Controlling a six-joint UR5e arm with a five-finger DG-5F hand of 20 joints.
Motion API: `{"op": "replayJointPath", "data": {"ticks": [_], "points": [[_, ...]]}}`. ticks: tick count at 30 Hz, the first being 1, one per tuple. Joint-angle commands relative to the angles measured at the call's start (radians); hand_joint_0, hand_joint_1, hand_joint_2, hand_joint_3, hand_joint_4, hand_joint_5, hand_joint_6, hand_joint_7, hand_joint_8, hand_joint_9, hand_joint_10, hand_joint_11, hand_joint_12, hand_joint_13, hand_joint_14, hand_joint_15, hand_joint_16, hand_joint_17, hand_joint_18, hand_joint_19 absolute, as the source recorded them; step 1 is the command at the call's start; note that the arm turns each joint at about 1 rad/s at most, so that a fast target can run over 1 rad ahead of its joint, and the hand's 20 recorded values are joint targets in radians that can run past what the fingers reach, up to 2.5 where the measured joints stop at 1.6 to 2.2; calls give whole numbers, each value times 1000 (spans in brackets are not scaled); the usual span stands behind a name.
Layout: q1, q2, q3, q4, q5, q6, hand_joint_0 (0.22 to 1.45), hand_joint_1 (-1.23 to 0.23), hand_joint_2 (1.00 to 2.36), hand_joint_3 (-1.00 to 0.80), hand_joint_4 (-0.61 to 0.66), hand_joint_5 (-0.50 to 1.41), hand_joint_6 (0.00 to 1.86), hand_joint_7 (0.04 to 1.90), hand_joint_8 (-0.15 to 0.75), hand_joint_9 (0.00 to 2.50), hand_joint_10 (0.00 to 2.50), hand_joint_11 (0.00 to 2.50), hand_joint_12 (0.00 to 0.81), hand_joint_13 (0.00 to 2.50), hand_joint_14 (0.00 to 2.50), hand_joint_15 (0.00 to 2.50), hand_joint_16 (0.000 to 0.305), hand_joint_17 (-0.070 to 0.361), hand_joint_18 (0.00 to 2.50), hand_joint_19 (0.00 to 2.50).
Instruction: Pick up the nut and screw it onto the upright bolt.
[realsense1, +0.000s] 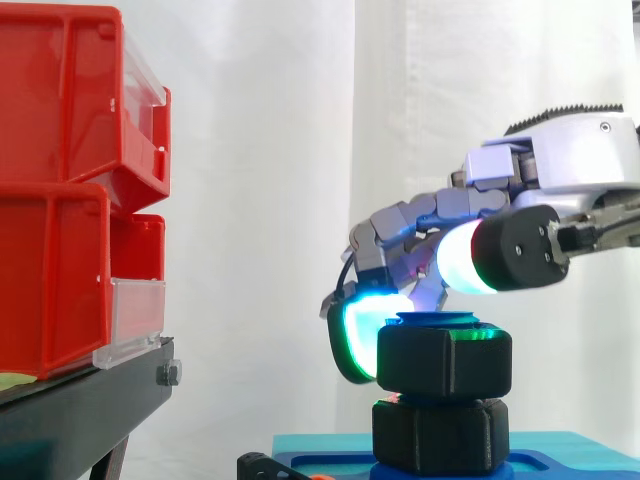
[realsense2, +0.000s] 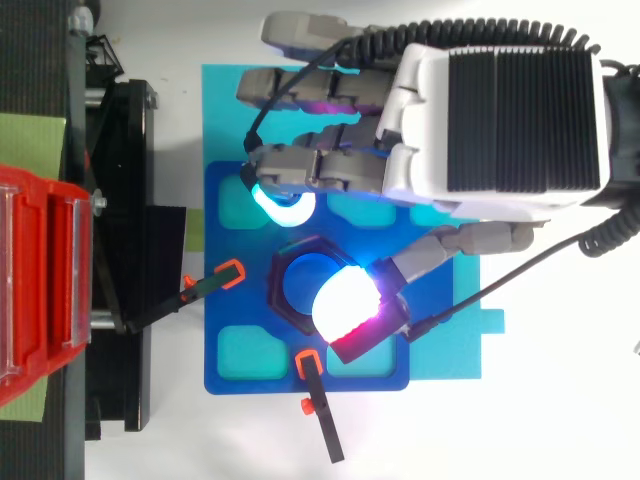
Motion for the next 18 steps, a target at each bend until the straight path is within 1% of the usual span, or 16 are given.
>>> {"op": "replayJointPath", "data": {"ticks": [1,2,3,4,5,6,7,10,12,14,18], "points": [[-10,0,26,-19,-14,-9,506,-228,1000,-500,207,-49,504,1178,262,784,0,0,267,392,0,0,26,59,0,0],[-11,0,32,-25,-15,-12,505,-227,1000,-500,218,-57,504,1136,260,776,0,0,267,384,0,0,26,59,0,0],[-13,0,37,-31,-15,-17,503,-224,1000,-500,238,-73,504,1043,253,747,0,0,266,368,0,0,27,61,0,0],[-14,0,52,-46,-18,-26,500,-222,1000,-500,247,-98,504,920,243,723,0,0,265,343,0,0,28,62,0,0],[-16,0,57,-53,-20,-29,499,-219,1000,-500,249,-103,504,890,240,702,0,0,265,331,0,0,28,62,0,0],[-19,0,72,-60,-20,-41,495,-216,1000,-500,230,-118,503,808,234,674,0,0,266,306,0,0,29,66,0,0],[-20,0,78,-63,-20,-47,492,-212,1000,-500,216,-135,502,735,224,632,0,0,271,257,0,0,31,69,0,0],[-20,0,88,-71,-20,-55,489,-205,1000,-500,202,-148,502,658,220,608,0,0,274,232,0,0,32,72,0,0],[-20,0,104,-99,-20,-67,485,-187,1000,-500,193,-155,501,623,205,568,0,0,277,169,0,0,34,77,0,0],[-20,0,103,-105,-20,-72,484,-171,1000,-500,186,-159,501,603,199,522,0,0,279,141,0,0,35,79,0,0],[-8,0,103,-106,-14,-81,481,-153,1000,-500,179,-168,501,599,205,482,0,0,285,109,0,0,36,82,0,0]]}}
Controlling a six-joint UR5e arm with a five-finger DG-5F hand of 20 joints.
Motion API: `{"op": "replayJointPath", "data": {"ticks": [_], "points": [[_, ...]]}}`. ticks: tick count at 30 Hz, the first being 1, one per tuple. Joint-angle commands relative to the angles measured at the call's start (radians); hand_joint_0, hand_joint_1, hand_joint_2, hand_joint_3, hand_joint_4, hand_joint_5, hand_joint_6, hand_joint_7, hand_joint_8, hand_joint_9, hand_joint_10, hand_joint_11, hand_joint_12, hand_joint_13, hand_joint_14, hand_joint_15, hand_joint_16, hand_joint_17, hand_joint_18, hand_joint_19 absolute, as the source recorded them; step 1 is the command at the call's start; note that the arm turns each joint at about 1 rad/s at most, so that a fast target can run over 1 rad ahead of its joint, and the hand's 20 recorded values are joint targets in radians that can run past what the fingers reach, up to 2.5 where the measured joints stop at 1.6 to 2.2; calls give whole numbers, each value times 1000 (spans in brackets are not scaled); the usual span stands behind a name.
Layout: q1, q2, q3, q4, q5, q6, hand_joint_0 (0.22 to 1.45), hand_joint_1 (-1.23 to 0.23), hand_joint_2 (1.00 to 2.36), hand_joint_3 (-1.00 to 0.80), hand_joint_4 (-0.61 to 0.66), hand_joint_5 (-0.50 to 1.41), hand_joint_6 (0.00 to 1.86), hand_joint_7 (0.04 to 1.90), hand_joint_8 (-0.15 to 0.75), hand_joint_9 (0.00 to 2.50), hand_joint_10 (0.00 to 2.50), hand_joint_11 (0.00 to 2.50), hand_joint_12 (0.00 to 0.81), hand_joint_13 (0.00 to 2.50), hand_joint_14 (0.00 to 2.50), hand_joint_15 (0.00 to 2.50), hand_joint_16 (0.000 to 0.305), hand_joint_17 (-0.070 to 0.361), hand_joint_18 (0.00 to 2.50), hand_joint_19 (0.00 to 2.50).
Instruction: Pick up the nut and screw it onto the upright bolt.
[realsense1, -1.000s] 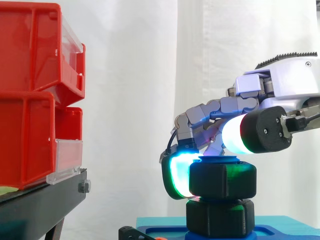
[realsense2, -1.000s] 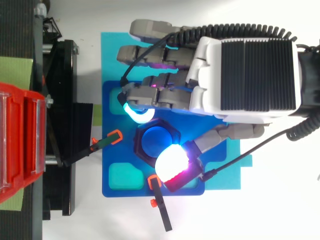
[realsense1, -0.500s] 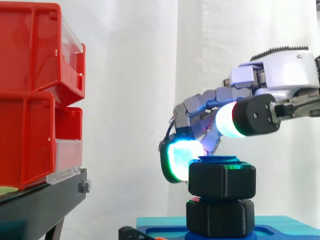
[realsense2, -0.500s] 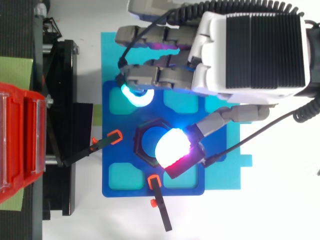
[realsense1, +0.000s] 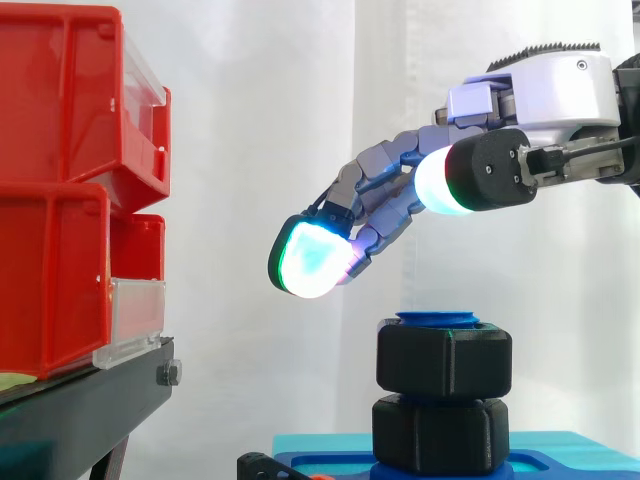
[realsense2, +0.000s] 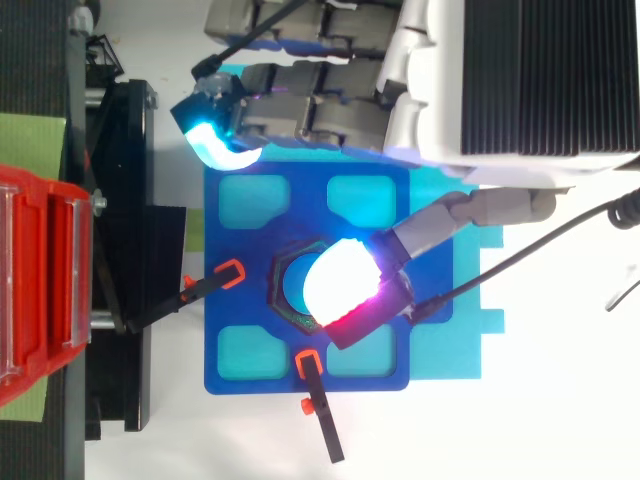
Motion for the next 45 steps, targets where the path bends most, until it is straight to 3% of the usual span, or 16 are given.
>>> {"op": "replayJointPath", "data": {"ticks": [1,3,4,15,19,25,45], "points": [[11,-1,1,-4,4,-6,480,-151,1000,-500,176,-169,501,597,204,474,0,0,286,105,0,0,36,82,0,0],[20,-1,1,-4,5,-3,480,-151,1000,-500,175,-170,501,598,203,466,0,0,286,103,0,0,36,82,0,0],[34,-1,1,-2,11,-3,480,-150,1000,-500,175,-170,501,600,204,464,0,0,286,102,0,0,37,82,0,0],[75,-1,-1,-28,68,-2,480,-143,1000,-500,174,-171,501,598,206,455,0,0,291,101,0,0,37,84,0,0],[77,-1,-5,-30,70,-2,480,-140,1000,-500,176,-171,501,600,208,452,0,0,292,102,0,0,37,83,0,0],[79,0,-45,4,70,11,482,-138,1000,-500,176,-170,501,610,212,457,0,0,294,110,0,0,37,83,0,0],[80,-1,-47,-7,71,15,496,-158,1000,-500,215,-137,503,792,238,494,0,0,298,150,0,0,36,81,0,0]]}}
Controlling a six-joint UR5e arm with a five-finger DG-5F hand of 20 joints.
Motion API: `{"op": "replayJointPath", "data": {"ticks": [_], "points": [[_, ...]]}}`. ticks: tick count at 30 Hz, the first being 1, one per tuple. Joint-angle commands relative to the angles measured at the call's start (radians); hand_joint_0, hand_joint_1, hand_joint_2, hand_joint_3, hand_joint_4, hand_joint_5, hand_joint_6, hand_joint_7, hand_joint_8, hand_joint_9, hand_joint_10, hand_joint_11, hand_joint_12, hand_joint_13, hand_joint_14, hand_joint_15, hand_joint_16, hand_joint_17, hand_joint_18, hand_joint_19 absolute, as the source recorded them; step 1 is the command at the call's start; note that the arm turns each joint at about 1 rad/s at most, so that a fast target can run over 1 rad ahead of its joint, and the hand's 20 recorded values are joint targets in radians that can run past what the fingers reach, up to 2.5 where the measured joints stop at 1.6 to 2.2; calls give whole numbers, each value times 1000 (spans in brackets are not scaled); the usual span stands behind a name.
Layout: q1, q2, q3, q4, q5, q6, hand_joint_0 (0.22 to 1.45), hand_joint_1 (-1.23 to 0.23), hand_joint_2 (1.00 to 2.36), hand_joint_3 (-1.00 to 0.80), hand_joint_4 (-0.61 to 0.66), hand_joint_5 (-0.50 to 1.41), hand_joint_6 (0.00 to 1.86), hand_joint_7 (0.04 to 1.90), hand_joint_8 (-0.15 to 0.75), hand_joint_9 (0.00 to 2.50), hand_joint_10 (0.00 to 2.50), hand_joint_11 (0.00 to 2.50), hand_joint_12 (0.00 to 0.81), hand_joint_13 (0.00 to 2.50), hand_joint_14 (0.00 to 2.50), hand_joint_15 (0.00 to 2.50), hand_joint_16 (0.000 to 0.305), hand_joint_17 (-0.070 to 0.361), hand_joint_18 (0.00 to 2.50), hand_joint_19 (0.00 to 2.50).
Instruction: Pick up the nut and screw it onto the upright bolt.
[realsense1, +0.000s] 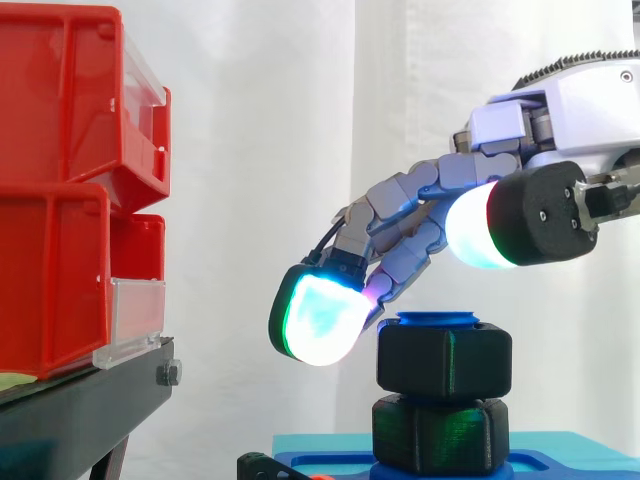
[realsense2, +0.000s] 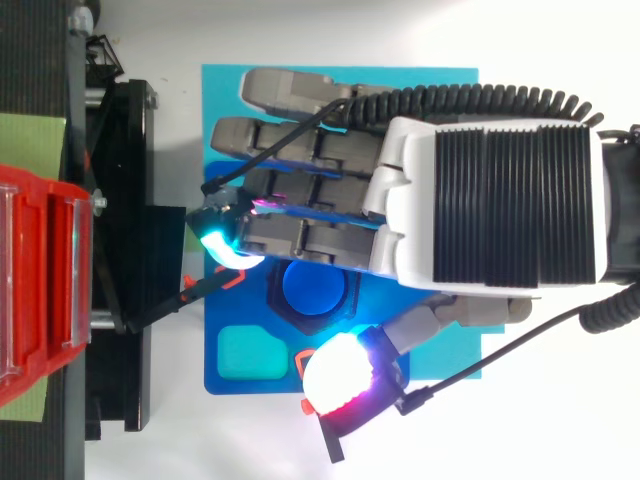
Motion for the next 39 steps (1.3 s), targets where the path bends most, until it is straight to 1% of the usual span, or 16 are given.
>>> {"op": "replayJointPath", "data": {"ticks": [1,7,13,22,28,39], "points": [[0,0,1,-7,0,-1,497,-161,1000,-500,219,-133,503,808,241,520,0,0,299,160,0,0,36,80,0,0],[2,0,-2,-17,0,1,503,-165,1000,-500,247,-109,503,921,243,548,0,0,294,192,0,0,34,77,0,0],[2,0,-31,-6,-5,1,508,-171,1000,-500,257,-84,504,998,246,565,0,0,288,203,0,0,33,75,0,0],[0,0,-31,3,-3,1,512,-183,1000,-500,248,-67,504,1090,253,593,0,0,287,241,0,0,32,72,0,0],[-7,0,-31,5,-5,1,513,-186,1000,-500,193,-53,503,1255,256,604,0,0,285,258,0,0,31,70,0,0],[-24,1,-31,2,-5,1,514,-187,1000,-500,181,-36,501,1369,263,626,0,0,286,278,0,0,31,69,0,0]]}}
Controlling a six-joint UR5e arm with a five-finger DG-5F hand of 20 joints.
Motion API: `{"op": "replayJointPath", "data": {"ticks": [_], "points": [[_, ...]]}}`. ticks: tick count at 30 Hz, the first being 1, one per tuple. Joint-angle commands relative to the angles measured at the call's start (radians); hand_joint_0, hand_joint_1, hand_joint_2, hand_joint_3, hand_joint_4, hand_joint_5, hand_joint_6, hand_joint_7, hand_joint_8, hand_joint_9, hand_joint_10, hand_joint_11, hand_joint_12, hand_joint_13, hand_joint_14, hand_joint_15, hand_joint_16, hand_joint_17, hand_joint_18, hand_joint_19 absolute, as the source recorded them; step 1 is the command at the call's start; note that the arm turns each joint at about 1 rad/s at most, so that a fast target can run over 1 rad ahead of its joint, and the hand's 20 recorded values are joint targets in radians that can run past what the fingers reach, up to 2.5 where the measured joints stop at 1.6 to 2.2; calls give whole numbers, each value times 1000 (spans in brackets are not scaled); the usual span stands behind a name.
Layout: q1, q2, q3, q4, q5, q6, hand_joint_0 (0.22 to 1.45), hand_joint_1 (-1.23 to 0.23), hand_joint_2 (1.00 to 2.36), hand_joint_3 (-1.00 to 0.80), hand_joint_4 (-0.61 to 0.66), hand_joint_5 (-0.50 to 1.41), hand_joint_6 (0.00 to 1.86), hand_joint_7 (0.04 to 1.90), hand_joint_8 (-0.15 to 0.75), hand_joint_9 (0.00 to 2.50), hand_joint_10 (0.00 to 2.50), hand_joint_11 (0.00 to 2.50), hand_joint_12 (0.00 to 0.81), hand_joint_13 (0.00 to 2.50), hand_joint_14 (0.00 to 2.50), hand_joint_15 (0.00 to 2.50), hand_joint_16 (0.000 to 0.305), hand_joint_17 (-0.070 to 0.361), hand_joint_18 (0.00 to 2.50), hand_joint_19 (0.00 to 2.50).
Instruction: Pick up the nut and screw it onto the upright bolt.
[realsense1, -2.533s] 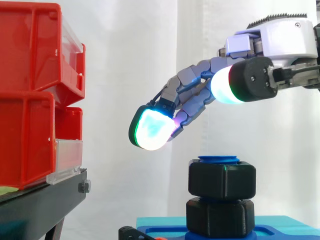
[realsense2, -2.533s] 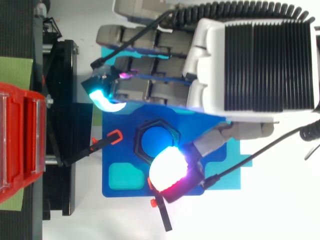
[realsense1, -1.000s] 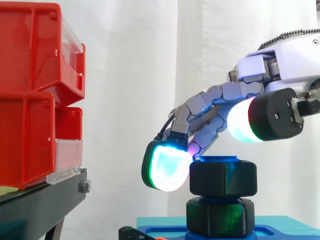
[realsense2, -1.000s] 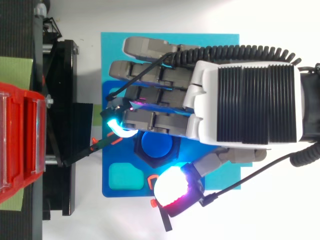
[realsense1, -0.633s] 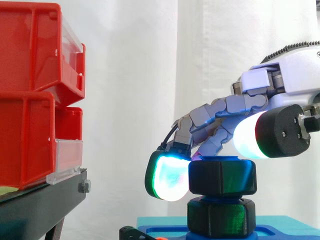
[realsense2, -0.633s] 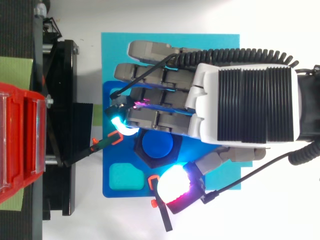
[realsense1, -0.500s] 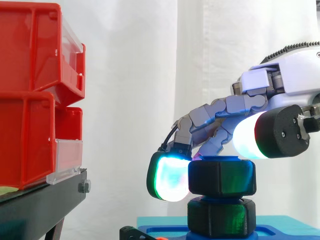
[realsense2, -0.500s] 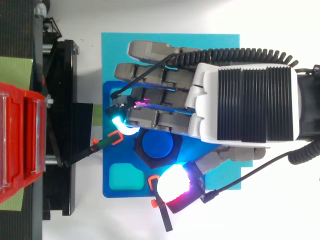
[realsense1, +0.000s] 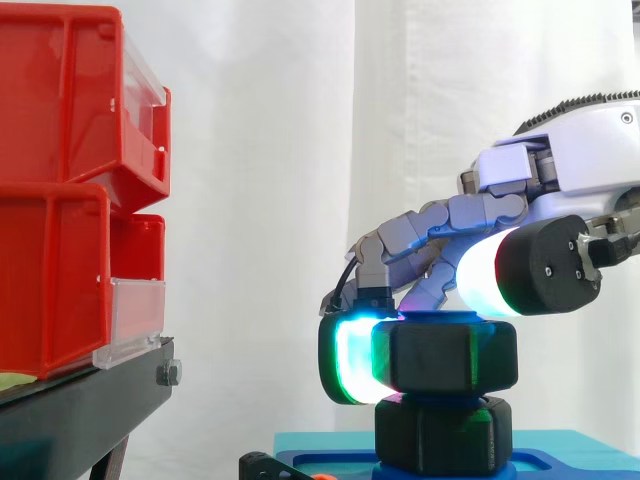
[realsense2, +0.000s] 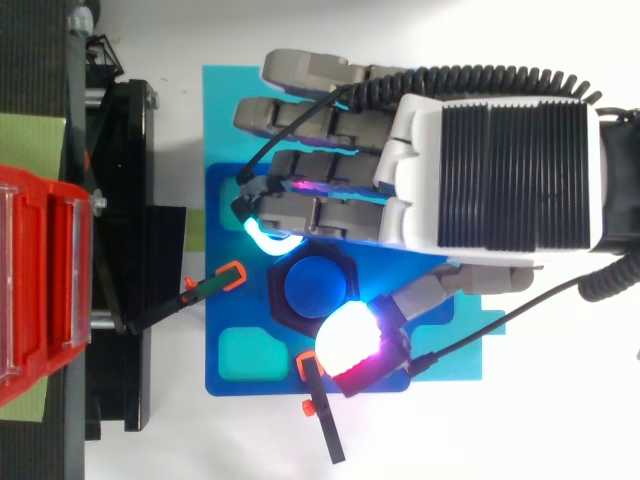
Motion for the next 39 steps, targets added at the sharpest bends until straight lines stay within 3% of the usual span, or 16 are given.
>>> {"op": "replayJointPath", "data": {"ticks": [1,15,25,29,32,35,39], "points": [[-6,1,0,-3,2,0,514,-189,1000,-500,173,-32,500,1391,264,636,0,0,286,280,0,0,30,69,0,0],[-7,1,5,-4,2,0,467,-178,1000,-500,185,-1,611,1187,288,739,0,0,301,349,0,0,33,73,0,0],[-21,1,40,-46,-2,-3,453,-133,1000,-500,168,19,597,1196,283,835,0,0,297,411,0,0,32,72,0,0],[-27,1,64,-76,-3,-3,451,-125,1000,-500,173,28,521,1352,283,844,0,0,299,411,0,0,32,73,0,0],[-29,1,88,-96,-3,-11,447,-119,1000,-500,197,-8,503,1235,282,809,0,0,307,377,0,0,35,78,0,0],[-30,1,95,-98,-3,-20,443,-112,1000,-500,262,-80,504,935,254,599,0,0,327,258,0,0,40,90,0,0],[-30,1,97,-96,-5,-25,442,-103,1000,-500,213,-138,502,740,231,411,0,0,330,158,0,0,41,93,0,0]]}}
